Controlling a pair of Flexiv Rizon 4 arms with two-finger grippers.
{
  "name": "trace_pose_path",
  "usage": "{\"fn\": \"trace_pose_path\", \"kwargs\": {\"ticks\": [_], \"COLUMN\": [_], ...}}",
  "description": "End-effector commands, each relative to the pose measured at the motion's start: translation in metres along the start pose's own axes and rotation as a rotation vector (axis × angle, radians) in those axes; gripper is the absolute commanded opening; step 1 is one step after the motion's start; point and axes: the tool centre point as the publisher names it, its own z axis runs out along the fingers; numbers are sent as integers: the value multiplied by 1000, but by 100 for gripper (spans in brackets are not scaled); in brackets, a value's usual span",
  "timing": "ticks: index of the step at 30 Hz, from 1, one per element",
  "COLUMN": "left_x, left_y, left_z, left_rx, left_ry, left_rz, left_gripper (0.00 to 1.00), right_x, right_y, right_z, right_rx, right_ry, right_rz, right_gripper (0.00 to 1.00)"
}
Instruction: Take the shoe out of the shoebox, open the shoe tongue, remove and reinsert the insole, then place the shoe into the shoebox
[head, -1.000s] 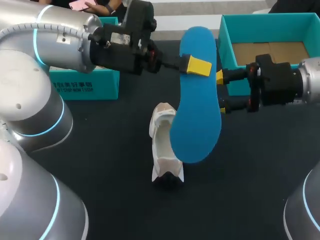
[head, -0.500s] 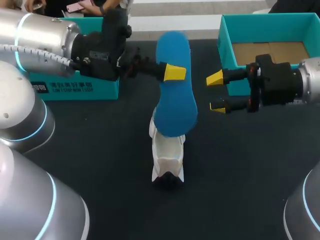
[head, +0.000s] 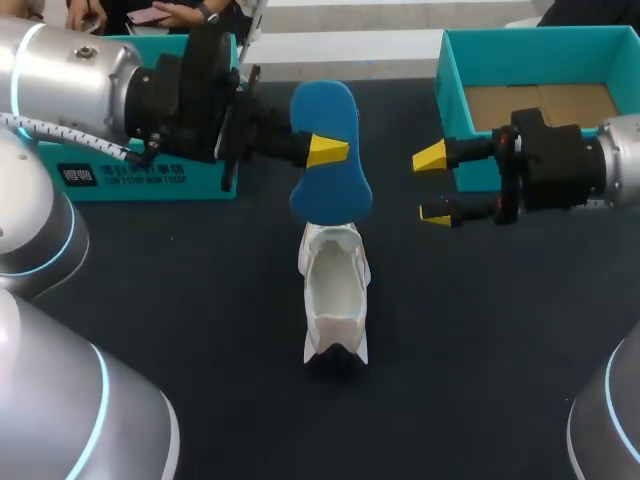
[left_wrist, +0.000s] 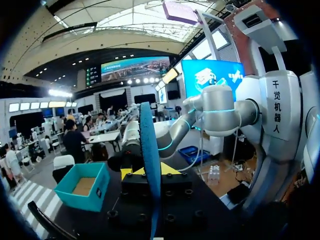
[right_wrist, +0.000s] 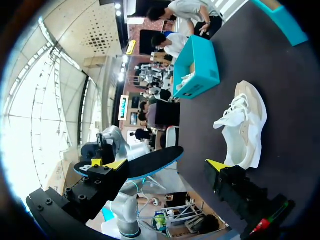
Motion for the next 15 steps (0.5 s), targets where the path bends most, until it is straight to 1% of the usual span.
{"fn": "trace_pose_path", "kwargs": {"ticks": [1,8,9,10,15], "left_x": [3,3,6,9,9], "left_y": [-2,-2,4,10,29], "left_z": [-1,-1,1,2,2], "left_rx": [-41,-41,-67,-75,-79], "left_ry": [-35,-35,-44,-64,-146], "left_rz": [240,240,309,436,626], "left_gripper": [0,0,0,0,0], "right_x": [0,0,0,0,0], "right_y": [0,0,0,0,0], "right_z": [2,2,2,2,2], "right_rx": [-1,-1,-1,-1,-1], "right_ry": [-2,-2,-2,-2,-2], "right_rz": [1,1,1,1,1], "right_gripper": [100,100,100,100,100]}}
